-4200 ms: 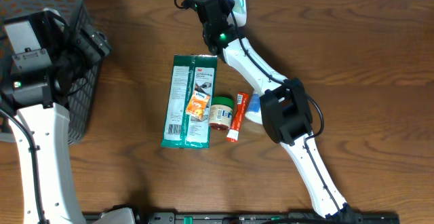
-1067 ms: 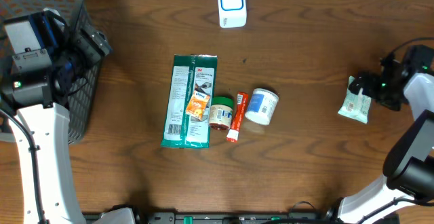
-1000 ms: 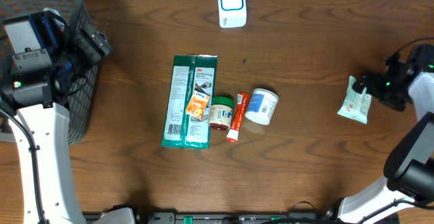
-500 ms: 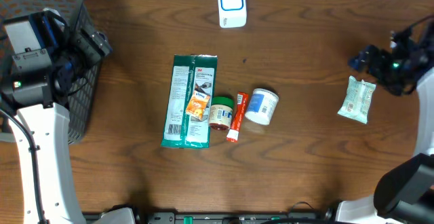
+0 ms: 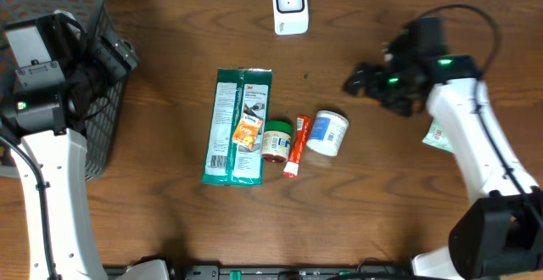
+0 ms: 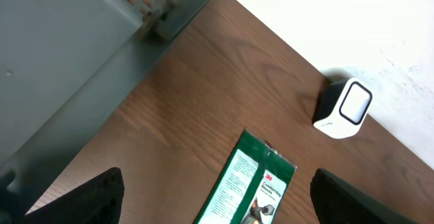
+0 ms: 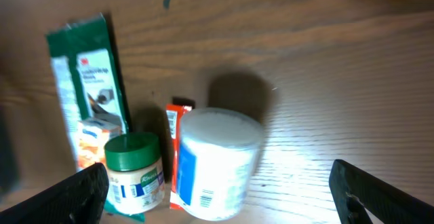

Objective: Scan the item barcode
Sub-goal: 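Move the right gripper left over the white swab tub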

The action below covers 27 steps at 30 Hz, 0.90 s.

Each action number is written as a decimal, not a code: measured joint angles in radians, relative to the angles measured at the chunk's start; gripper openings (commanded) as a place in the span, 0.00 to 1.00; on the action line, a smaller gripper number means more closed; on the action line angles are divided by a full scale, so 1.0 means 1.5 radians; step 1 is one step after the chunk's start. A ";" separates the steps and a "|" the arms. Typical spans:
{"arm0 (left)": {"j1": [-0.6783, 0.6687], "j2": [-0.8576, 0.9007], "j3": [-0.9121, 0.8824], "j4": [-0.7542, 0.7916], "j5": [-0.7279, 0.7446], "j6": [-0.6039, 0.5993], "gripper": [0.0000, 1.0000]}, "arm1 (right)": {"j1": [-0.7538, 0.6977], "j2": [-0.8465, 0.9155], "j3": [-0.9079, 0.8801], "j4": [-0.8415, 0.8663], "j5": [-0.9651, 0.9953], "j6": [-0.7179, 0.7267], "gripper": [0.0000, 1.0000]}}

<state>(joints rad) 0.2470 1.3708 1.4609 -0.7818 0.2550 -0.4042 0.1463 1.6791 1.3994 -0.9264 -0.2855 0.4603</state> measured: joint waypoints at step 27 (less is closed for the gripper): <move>0.000 0.000 0.000 0.000 0.000 0.000 0.86 | 0.172 0.144 -0.008 0.001 0.196 0.180 0.99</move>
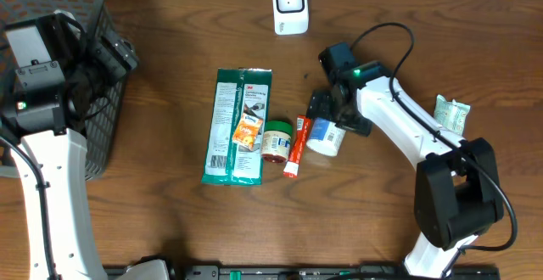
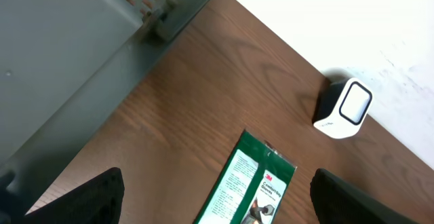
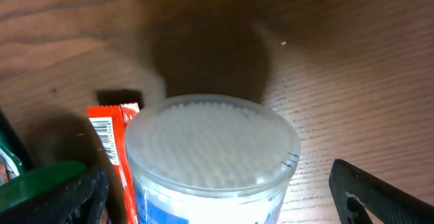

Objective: Scan the item barcode
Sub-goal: 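Move the right gripper left over the white swab tub, then grasp the swab tub with the right gripper and lift it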

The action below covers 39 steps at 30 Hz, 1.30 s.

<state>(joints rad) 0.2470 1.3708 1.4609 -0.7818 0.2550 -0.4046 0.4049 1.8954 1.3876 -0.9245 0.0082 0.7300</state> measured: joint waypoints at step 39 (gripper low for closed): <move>0.000 0.000 0.000 0.000 0.000 0.000 0.86 | -0.027 -0.037 -0.067 0.059 -0.037 -0.054 0.68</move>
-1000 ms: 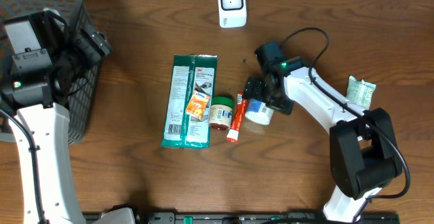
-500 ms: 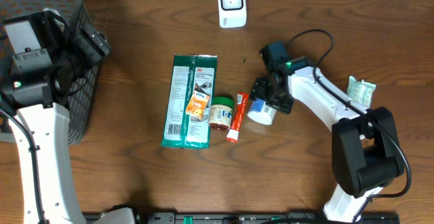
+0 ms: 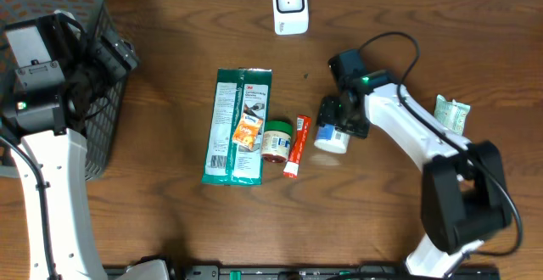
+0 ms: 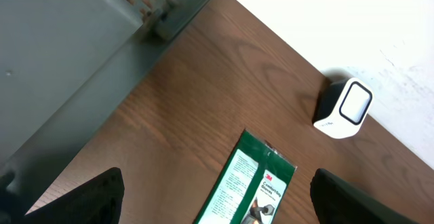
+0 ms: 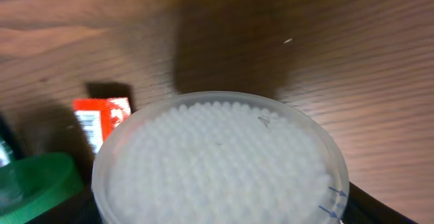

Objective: Scan the item barcode
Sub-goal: 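Grasp the swab tub with the right gripper and lift it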

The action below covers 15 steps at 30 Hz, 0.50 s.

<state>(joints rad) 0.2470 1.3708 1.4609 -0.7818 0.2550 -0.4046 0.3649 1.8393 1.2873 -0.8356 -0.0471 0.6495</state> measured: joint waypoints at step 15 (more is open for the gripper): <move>0.000 0.000 0.000 0.000 0.000 0.000 0.86 | 0.038 -0.127 0.000 -0.039 0.207 -0.049 0.63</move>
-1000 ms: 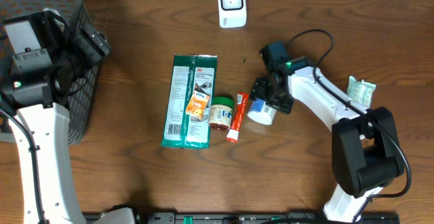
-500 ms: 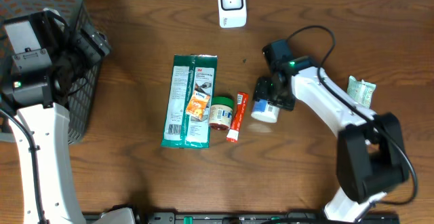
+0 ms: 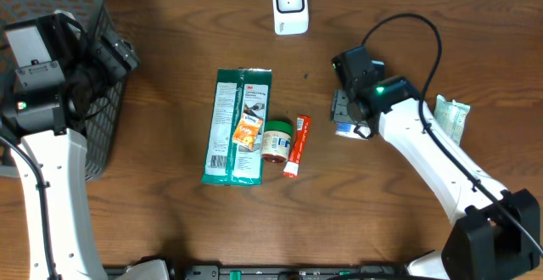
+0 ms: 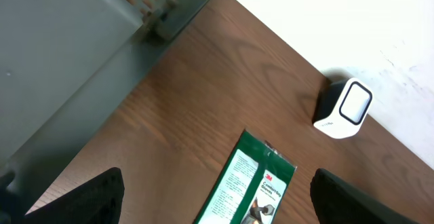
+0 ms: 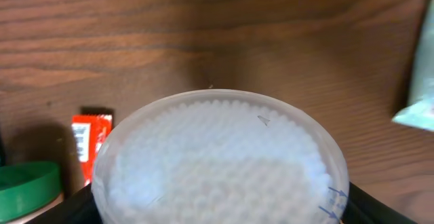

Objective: Scan the item barcode
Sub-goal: 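Grasp the swab tub with the right gripper and lift it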

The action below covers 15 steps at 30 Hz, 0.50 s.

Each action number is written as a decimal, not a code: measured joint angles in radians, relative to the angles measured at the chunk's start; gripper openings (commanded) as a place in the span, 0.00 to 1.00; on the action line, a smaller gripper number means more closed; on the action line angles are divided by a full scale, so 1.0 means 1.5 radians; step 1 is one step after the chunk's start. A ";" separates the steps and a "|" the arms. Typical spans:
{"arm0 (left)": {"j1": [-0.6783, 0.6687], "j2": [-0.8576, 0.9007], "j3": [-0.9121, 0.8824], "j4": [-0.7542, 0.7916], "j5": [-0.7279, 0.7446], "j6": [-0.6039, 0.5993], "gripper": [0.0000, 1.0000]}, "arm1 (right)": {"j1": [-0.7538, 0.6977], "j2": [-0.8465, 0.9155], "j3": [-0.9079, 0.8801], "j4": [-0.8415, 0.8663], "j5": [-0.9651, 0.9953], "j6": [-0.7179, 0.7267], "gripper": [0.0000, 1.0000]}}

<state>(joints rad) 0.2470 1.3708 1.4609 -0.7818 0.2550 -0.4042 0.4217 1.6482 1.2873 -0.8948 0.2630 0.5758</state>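
A white round tub with a blue label is held off the table, and my right gripper is shut on it. In the right wrist view the tub's frosted lid fills the lower frame, with my right gripper behind it and its dark fingers showing only at the tub's sides. The white barcode scanner stands at the far edge of the table, also seen as the scanner. My left gripper hangs open near the basket, high over the table.
A green glove package, a small orange packet, a green-lidded jar and a red tube lie mid-table. A pale green packet lies at the right. A grey basket stands far left.
The right gripper has risen with the tub and moved right and a little farther back, away from the red tube. The left arm has not moved.
The right gripper first hovered open to the right of the items, the tub lying beside the red tube. Then its open jaws were at the tub. Later it was shut on the tub by the tube, and now holds it clear of the other items.
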 measured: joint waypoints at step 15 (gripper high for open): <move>0.000 0.000 0.000 0.000 0.000 0.000 0.86 | 0.062 -0.001 -0.249 0.418 0.137 -0.008 0.58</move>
<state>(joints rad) 0.2470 1.3708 1.4609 -0.7818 0.2546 -0.4042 0.5140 1.6474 0.9131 -0.2680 0.4679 0.5644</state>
